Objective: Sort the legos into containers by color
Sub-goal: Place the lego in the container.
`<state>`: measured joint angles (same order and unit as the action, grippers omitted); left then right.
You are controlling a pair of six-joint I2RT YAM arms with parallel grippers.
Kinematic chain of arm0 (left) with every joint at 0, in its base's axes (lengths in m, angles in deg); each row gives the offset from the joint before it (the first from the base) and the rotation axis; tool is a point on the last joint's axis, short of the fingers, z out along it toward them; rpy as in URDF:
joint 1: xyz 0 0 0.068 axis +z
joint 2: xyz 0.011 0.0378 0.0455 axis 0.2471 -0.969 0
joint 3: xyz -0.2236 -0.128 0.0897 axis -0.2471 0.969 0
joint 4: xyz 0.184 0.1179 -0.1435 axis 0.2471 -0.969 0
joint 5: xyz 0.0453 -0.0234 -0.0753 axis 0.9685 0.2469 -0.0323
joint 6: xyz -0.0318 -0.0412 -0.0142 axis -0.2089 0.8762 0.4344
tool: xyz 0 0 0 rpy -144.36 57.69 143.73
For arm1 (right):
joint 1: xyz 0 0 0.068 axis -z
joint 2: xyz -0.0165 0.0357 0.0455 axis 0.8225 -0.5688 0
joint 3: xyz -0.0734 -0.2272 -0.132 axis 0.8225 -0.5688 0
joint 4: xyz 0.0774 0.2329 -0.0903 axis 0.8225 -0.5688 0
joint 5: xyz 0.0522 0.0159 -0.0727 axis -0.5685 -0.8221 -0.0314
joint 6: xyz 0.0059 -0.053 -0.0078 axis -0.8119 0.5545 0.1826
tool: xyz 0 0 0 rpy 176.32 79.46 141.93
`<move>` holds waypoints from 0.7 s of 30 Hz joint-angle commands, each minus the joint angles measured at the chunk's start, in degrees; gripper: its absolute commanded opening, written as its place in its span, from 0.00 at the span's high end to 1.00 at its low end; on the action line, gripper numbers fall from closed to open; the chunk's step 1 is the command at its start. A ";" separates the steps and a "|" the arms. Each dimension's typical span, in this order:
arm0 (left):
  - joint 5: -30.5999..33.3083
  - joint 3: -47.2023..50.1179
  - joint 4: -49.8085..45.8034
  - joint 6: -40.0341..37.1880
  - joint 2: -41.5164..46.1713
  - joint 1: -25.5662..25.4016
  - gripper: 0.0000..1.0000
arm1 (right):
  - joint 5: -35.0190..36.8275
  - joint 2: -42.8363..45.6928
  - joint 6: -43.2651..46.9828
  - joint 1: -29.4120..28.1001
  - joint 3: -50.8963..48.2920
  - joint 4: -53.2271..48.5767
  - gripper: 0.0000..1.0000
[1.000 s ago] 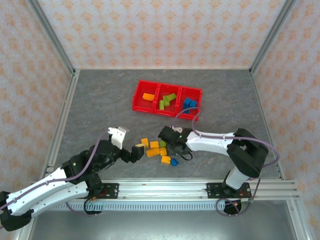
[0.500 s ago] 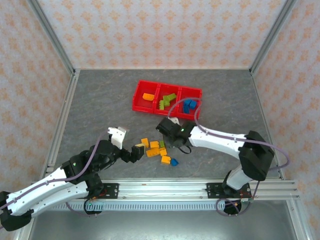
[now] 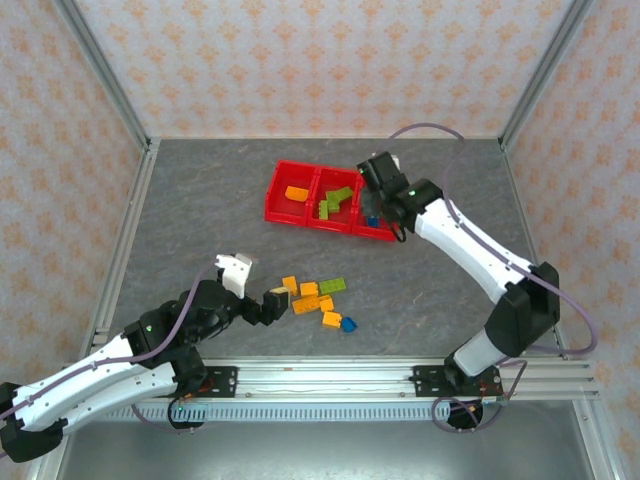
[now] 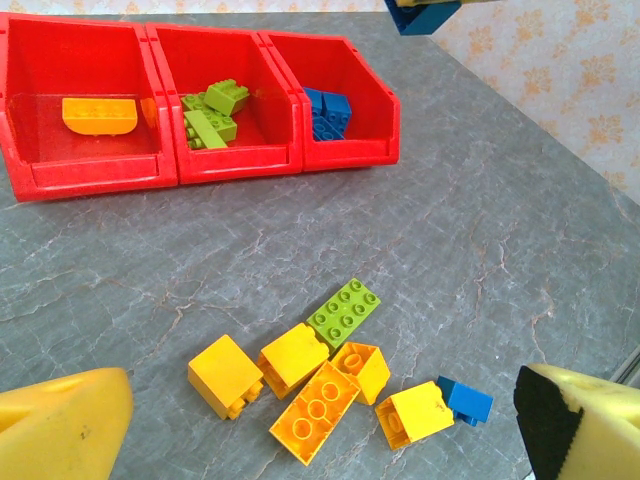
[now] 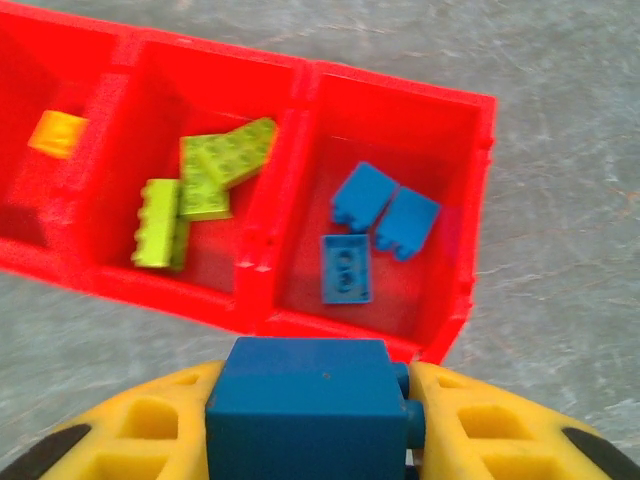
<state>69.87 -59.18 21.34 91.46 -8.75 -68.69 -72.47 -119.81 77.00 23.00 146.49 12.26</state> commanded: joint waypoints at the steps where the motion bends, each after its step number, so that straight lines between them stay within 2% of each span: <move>1: 1.49 0.07 0.22 0.75 -0.12 -0.25 0.01 | -2.30 -4.66 4.18 2.66 1.58 1.55 0.70; 6: 1.43 0.05 0.24 0.73 -0.16 -0.22 0.01 | -4.10 -10.84 5.09 5.96 3.84 3.08 0.70; 10: 1.56 0.13 0.20 0.75 0.14 -0.22 0.01 | -1.35 -14.10 5.51 6.28 4.97 2.94 0.67; 16: 1.54 0.14 0.20 0.75 0.25 -0.20 0.01 | -2.05 -15.52 5.51 6.25 3.26 3.67 0.64; 21: 1.49 0.13 0.20 0.70 0.14 -0.19 0.01 | -2.35 -15.67 5.31 6.25 2.53 3.90 0.58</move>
<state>70.55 -59.18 21.32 91.46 -8.75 -68.69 -75.44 -135.06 81.65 29.27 149.18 15.78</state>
